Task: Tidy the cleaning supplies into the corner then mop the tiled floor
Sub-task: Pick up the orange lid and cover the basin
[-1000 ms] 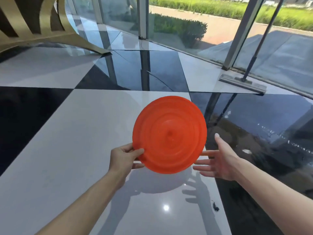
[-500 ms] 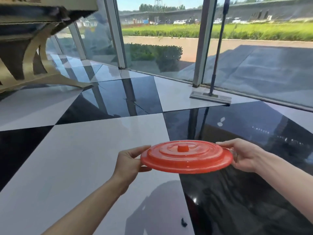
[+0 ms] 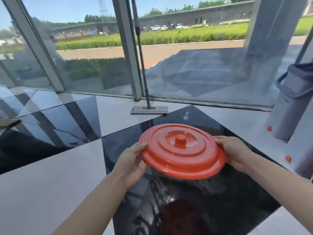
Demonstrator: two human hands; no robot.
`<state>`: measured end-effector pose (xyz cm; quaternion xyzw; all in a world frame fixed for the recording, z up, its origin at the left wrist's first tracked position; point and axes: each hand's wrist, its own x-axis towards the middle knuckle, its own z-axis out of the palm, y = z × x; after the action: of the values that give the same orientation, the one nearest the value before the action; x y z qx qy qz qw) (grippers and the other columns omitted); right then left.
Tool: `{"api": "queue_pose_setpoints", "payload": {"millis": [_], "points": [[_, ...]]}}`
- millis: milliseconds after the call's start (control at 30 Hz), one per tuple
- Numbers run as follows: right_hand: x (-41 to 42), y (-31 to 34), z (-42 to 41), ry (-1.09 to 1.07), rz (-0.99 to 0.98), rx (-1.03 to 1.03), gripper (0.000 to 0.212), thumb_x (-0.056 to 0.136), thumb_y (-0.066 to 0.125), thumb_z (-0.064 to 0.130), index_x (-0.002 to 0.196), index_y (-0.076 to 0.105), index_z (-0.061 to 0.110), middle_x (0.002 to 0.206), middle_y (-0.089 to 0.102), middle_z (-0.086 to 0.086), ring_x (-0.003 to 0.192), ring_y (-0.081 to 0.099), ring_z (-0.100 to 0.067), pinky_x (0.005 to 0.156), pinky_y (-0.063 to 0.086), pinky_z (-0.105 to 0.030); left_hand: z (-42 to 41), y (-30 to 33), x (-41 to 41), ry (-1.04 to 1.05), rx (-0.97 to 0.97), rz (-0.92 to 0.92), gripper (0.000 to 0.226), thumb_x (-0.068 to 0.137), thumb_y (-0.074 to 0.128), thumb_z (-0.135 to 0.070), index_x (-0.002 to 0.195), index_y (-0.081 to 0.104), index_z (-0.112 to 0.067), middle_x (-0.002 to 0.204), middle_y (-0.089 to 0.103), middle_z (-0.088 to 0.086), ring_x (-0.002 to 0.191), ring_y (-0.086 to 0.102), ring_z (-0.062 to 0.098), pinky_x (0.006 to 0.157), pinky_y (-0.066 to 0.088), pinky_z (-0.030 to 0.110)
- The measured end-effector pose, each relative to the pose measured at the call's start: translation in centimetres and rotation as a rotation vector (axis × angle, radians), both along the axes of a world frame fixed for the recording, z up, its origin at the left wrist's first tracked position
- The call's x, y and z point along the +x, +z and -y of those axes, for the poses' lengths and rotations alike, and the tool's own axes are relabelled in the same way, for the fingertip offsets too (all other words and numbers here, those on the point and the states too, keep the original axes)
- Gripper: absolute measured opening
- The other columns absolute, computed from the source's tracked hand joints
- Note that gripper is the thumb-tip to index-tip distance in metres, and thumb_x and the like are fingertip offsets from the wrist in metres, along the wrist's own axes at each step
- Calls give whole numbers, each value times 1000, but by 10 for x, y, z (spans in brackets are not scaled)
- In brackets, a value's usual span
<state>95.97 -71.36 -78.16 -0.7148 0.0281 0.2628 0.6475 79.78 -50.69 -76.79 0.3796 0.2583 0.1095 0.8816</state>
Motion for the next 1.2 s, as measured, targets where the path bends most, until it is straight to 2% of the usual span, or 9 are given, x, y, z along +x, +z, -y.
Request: {"api": "queue_pose_setpoints", "payload": {"millis": [100, 200, 267, 333, 500, 633, 900, 1100, 1200], "points": [[29, 24, 39, -61, 326, -321, 24, 96, 49, 24, 104, 67, 10, 105, 69, -10, 94, 61, -26, 80, 46, -34, 38, 18, 38, -46, -55, 53, 21, 97, 44, -5, 109, 60, -4, 90, 67, 14, 69, 70, 20, 65, 62, 34], [45, 55, 77, -75, 728, -667, 36, 93, 49, 38, 122, 61, 19, 125, 61, -7, 121, 51, -28, 102, 35, -38, 75, 38, 69, -81, -109, 77, 26, 98, 42, -4, 116, 60, -3, 93, 69, 17, 69, 72, 22, 60, 61, 34], [51, 75, 98, -62, 976, -787, 39, 91, 52, 43, 123, 60, 23, 126, 59, -4, 122, 47, -26, 105, 34, -39, 97, 49, 85, -109, -96, 73, 26, 99, 41, -3, 116, 60, -5, 93, 68, 17, 71, 71, 24, 65, 62, 37], [50, 93, 113, 47, 1079, -786, 39, 88, 53, 49, 118, 63, 26, 120, 62, 2, 118, 47, -20, 103, 37, -36, 119, 58, 99, -131, -57, 55, 25, 98, 41, -3, 113, 61, -6, 92, 69, 17, 75, 68, 25, 69, 59, 37], [52, 105, 148, 250, 1075, -834, 44, 87, 52, 55, 123, 58, 30, 119, 58, 9, 118, 46, -14, 103, 36, -29, 175, 74, 135, -224, -18, 16, 25, 99, 40, -2, 109, 62, -6, 83, 70, 15, 64, 70, 22, 55, 60, 32], [64, 93, 190, 188, 966, -847, 47, 91, 51, 45, 132, 50, 23, 128, 53, 4, 123, 46, -16, 107, 35, -28, 210, 79, 158, -322, 56, -23, 27, 98, 41, -3, 117, 60, -5, 84, 70, 14, 63, 69, 22, 58, 60, 33], [70, 74, 251, 73, 825, -851, 32, 89, 58, 40, 113, 65, 20, 108, 58, 3, 106, 56, -16, 92, 41, -25, 255, 76, 192, -539, 260, -138, 30, 99, 38, -6, 118, 61, -2, 81, 66, 13, 60, 61, 21, 52, 56, 31], [71, 45, 303, -74, 690, -941, 32, 89, 58, 39, 114, 65, 20, 107, 58, 4, 105, 56, -15, 91, 42, -24, 286, 56, 248, -652, 410, -269, 33, 100, 43, -25, 116, 55, 1, 108, 66, 24, 94, 66, 38, 75, 56, 45], [71, 21, 326, -147, 630, -1004, 33, 90, 57, 37, 117, 64, 19, 110, 58, 3, 107, 55, -15, 93, 42, -24, 303, 28, 276, -691, 491, -316, 35, 98, 46, -25, 119, 55, 3, 110, 66, 24, 98, 65, 39, 77, 56, 47]]}}
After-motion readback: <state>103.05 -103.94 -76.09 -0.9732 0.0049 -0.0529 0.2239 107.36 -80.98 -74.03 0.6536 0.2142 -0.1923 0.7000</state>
